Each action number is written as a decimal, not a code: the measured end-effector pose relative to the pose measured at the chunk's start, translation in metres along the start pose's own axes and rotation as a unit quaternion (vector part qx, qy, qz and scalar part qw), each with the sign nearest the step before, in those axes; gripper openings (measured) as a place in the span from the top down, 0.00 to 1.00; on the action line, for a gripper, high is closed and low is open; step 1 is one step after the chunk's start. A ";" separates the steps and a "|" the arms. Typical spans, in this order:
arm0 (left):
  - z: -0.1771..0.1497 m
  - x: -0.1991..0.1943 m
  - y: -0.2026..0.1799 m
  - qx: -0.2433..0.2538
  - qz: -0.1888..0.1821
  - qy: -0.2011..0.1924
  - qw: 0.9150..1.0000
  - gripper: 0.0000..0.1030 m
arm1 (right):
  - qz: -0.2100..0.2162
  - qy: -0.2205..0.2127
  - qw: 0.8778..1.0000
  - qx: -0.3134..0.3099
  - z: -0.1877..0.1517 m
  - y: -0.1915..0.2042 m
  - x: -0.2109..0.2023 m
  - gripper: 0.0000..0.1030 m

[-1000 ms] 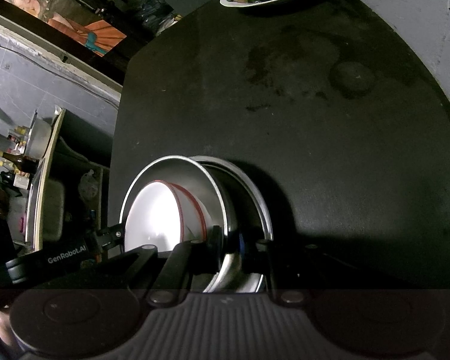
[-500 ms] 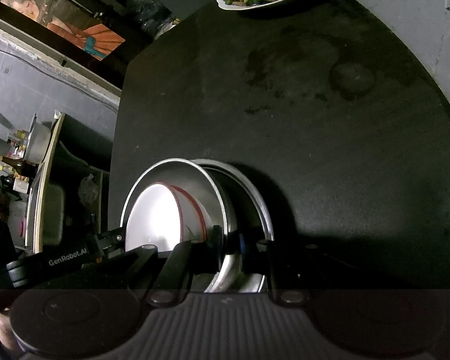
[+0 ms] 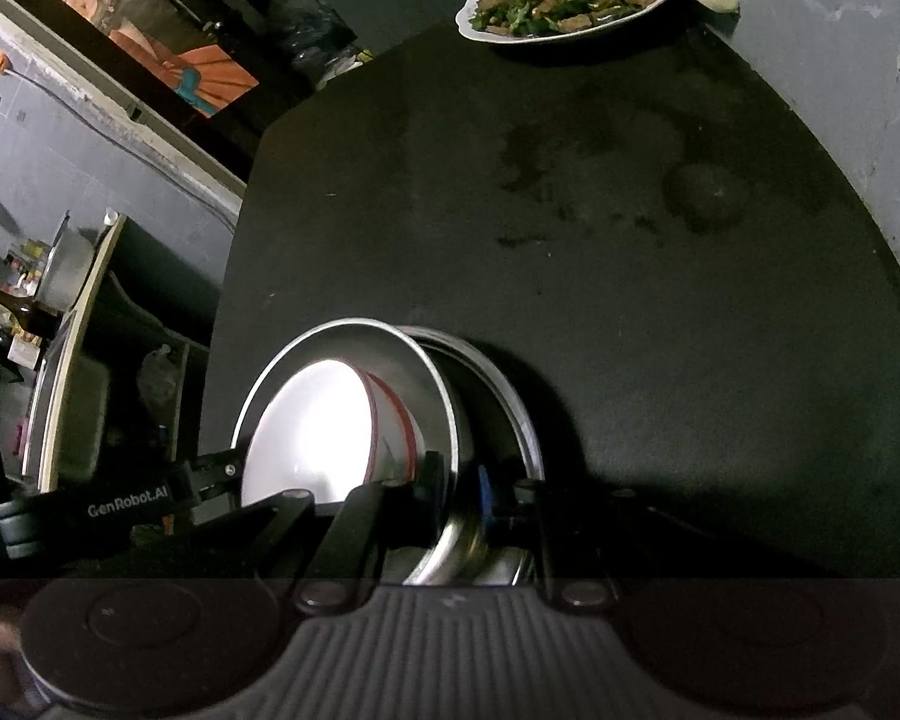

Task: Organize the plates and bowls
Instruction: 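Open both tools to release the steel mixing bowl rim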

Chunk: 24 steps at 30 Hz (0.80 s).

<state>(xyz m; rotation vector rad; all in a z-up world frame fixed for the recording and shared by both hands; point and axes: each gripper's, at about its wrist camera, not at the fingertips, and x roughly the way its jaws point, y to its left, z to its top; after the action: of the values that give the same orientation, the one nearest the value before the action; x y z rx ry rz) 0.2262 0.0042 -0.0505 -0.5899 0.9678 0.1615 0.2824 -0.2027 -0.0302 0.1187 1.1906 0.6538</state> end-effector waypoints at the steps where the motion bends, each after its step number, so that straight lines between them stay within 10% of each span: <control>1: 0.000 0.000 0.000 0.000 0.000 0.000 1.000 0.93 | -0.001 -0.001 1.000 0.001 0.000 0.000 0.000 0.83; 24: 0.000 -0.003 -0.004 0.021 0.009 -0.006 1.000 0.87 | -0.033 -0.021 0.999 -0.020 -0.005 0.009 -0.008 0.76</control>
<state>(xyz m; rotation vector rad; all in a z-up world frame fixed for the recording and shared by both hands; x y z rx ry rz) 0.2261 0.0009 -0.0468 -0.5413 0.9635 0.1588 0.2726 -0.2011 -0.0221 0.0589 1.1364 0.6131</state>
